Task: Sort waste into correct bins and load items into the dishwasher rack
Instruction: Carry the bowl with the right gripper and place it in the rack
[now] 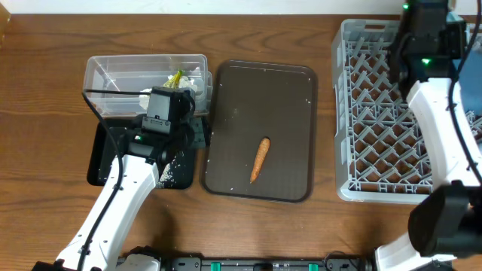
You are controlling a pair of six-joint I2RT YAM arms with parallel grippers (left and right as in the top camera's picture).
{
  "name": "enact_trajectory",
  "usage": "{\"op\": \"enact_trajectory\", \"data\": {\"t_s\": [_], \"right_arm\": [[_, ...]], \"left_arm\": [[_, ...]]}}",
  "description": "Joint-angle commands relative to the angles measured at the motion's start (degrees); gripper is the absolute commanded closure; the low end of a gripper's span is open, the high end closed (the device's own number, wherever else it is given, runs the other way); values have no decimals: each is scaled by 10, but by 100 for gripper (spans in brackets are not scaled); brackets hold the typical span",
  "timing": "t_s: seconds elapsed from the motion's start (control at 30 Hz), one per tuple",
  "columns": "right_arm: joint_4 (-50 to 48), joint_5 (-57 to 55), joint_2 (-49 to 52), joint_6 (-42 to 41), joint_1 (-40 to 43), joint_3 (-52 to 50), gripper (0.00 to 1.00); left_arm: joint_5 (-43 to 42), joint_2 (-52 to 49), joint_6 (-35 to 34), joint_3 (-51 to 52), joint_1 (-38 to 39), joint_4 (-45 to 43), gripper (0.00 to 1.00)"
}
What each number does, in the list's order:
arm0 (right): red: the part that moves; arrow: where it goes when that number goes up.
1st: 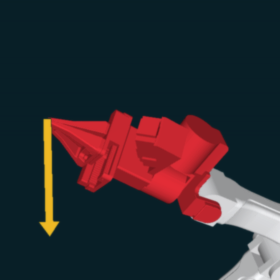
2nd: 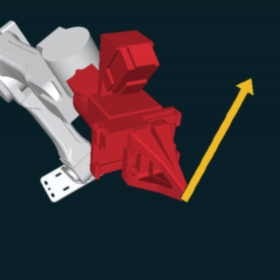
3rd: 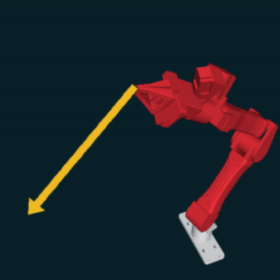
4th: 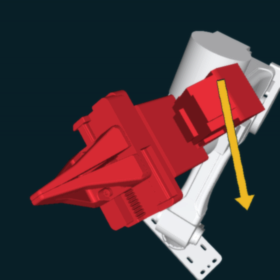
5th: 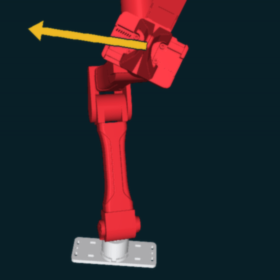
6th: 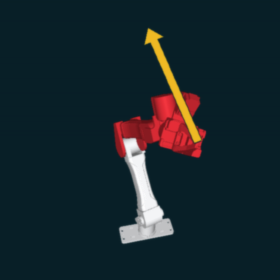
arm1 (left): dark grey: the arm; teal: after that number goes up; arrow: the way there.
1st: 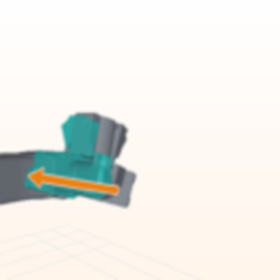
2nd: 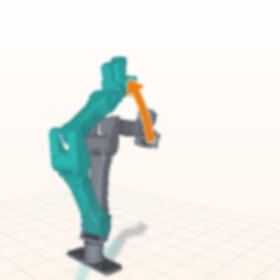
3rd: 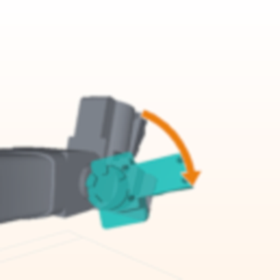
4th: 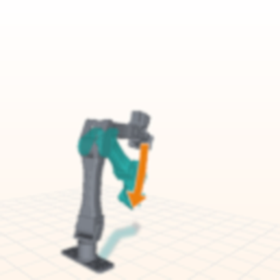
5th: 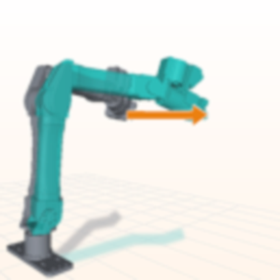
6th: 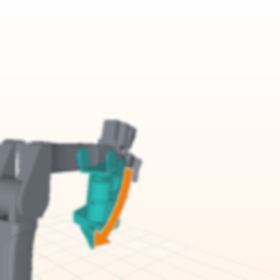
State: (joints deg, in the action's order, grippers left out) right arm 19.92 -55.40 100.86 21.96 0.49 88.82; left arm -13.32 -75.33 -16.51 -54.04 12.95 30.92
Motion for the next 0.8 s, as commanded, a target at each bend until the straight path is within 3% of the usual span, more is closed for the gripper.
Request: {"op": "enact_trajectory", "data": {"t_s": [0.0, 0.23, 0.77], "right_arm": [[2, -29, 34, 15, 21, 0, 99], [6, -29, 89, 5, 38, 0, 99], [108, -26, 143, -130, -2, 0, 99]], "left_arm": [[2, 5, 3, -6, -2, 1, 49], [1, 5, 3, -6, -2, 2, 49], [2, 5, 3, -6, -2, 1, 49]]}}
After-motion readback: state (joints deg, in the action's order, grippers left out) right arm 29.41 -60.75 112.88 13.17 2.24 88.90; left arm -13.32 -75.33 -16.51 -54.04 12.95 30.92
